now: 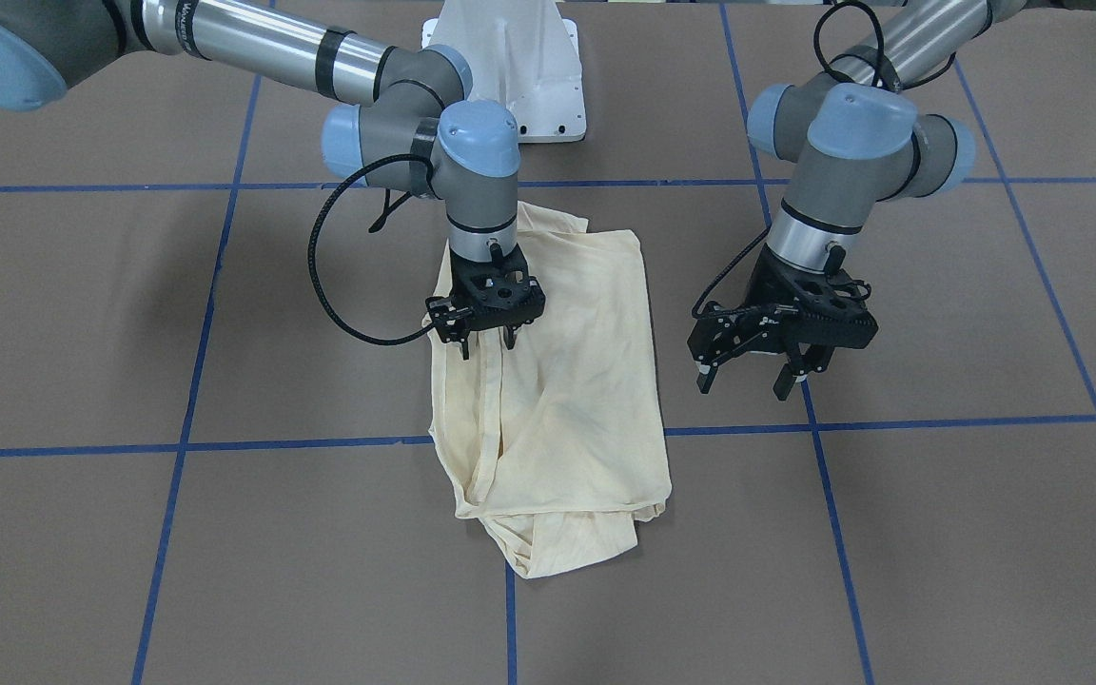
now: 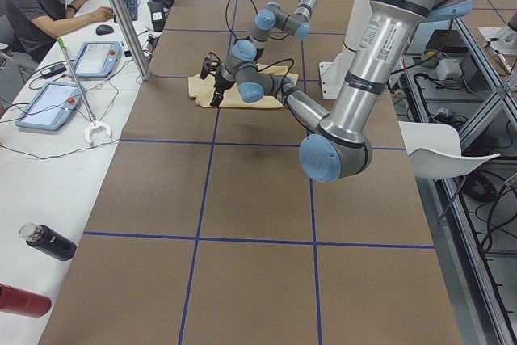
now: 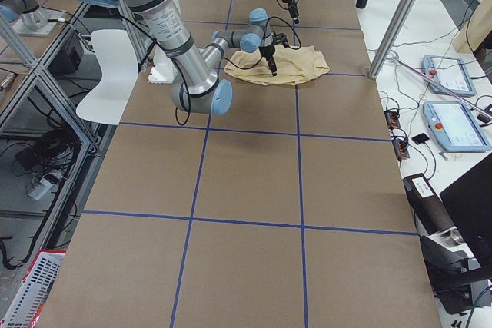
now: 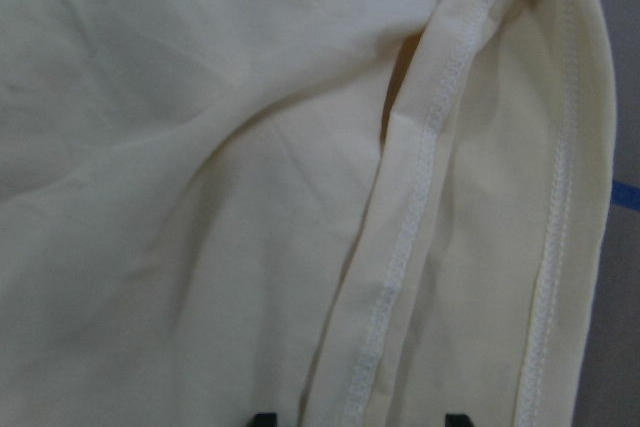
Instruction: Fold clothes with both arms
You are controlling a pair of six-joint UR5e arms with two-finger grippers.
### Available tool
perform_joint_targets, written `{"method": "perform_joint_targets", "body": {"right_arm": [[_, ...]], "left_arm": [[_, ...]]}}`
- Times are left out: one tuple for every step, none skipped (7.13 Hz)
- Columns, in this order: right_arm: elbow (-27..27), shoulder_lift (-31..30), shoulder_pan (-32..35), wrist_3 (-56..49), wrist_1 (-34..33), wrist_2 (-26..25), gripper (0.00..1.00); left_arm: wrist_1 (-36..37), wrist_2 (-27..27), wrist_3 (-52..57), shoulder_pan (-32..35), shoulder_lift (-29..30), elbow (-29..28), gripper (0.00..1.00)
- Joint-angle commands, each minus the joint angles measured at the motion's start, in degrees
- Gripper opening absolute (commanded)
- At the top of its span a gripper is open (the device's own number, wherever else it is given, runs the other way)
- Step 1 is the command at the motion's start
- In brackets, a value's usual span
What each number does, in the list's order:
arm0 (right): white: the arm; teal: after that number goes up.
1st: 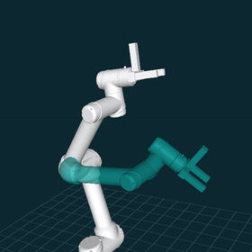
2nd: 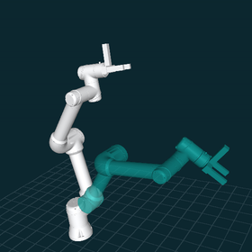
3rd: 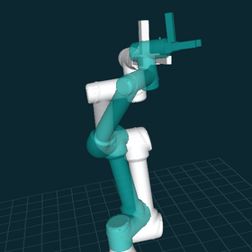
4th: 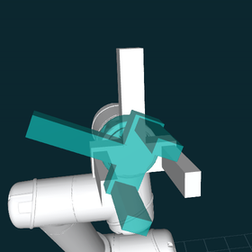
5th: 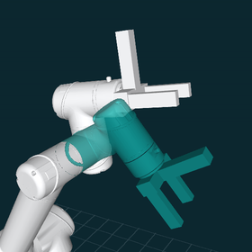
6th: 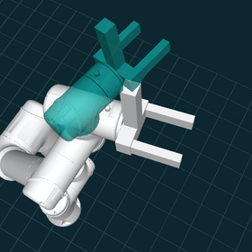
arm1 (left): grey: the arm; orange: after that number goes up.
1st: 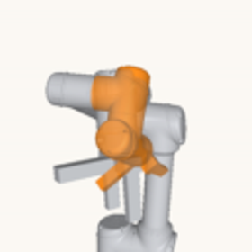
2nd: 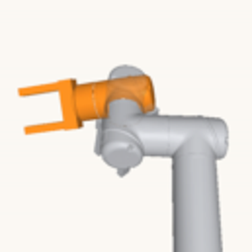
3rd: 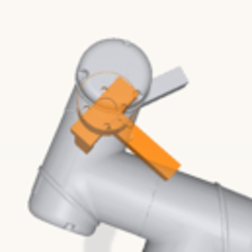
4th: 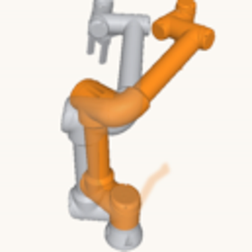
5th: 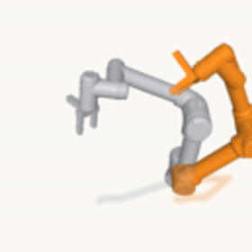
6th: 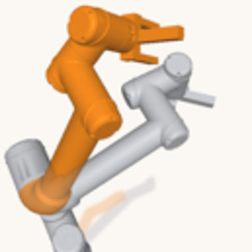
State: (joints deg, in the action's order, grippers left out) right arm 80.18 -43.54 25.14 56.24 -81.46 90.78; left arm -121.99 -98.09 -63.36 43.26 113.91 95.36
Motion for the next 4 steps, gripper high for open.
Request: {"method": "perform_joint_targets", "body": {"right_arm": [[-0.03, -0.22, 0.09, -0.08, -0.19, 0.01, 0.62], [-0.03, -0.66, 0.17, -0.16, -0.28, 0.01, 0.61], [-0.03, -0.66, 0.52, -0.25, -0.28, 0.10, 0.59], [0.06, -0.66, 0.96, -0.34, -0.28, 0.27, 0.57]], "left_arm": [[0.00, 0.00, 0.00, -0.02, 0.17, 0.09, 1.00], [0.00, 0.00, -0.09, -0.45, 0.18, 0.00, 1.00], [0.00, 0.00, -0.09, -0.46, 0.18, 0.09, 1.00], [0.00, 0.00, -0.18, -0.46, 0.44, 0.09, 1.00]]}}
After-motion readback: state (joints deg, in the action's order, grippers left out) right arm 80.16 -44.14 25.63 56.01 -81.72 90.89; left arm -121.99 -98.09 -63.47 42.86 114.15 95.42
